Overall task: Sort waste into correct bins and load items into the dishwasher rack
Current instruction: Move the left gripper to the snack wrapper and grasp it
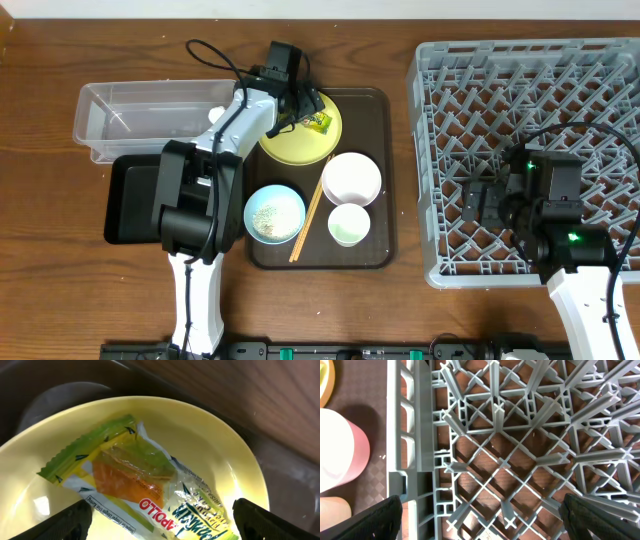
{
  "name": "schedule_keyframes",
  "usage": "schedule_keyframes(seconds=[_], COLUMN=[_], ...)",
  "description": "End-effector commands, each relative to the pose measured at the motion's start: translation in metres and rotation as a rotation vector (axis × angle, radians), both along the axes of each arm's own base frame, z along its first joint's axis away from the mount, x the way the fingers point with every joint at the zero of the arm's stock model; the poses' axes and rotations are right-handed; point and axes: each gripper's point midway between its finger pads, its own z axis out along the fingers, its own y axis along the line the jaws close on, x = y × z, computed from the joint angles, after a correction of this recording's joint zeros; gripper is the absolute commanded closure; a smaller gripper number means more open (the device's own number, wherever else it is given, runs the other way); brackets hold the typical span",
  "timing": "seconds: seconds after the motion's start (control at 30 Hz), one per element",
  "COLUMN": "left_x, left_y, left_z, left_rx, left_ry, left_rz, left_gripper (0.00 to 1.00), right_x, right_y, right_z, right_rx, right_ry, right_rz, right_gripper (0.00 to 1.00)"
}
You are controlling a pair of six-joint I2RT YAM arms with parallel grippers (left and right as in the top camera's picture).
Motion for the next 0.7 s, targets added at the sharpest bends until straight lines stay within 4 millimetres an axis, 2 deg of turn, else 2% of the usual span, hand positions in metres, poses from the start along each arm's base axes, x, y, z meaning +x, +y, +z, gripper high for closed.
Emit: schedule_keyframes(seconds=[0.0,0.17,0.33,0.47,0.67], left_x=[-0.0005,-0.0011,-0.0036,-0.0039,-0.0038], left_y=[-0.0007,-0.0016,-0.0039,-0.0049,-0.0047], left_z=[-0.0176,-0.0211,-0.0219,-0.022,-0.0221], left_rx=[-0.014,-0.012,-0.009,-0.009,-0.009], left_ry=[0.04,0.044,0.051,0.051,0.051], left_rz=[0.065,0.063,0.057,0.055,0.056], left_gripper=[0.07,0.08,0.28,0.37,0.58], right_x=[0.0034,0.0037,0.0036,0.0035,0.0034], right_y=[0.0055,0.0055,0.0055,0.0056,0.0055], right_z=[0.0076,0.0078,0.0077,0.0077,0.0076], right_rx=[0.009,0.009,0.009,0.009,0.009], right_ry=[-0.017,-0.018,-0.017,-0.017,-0.017], right_rz=[0.015,0.015,0.015,0.015,0.015], right_gripper=[0.01,0.01,0.01,0.01,0.01])
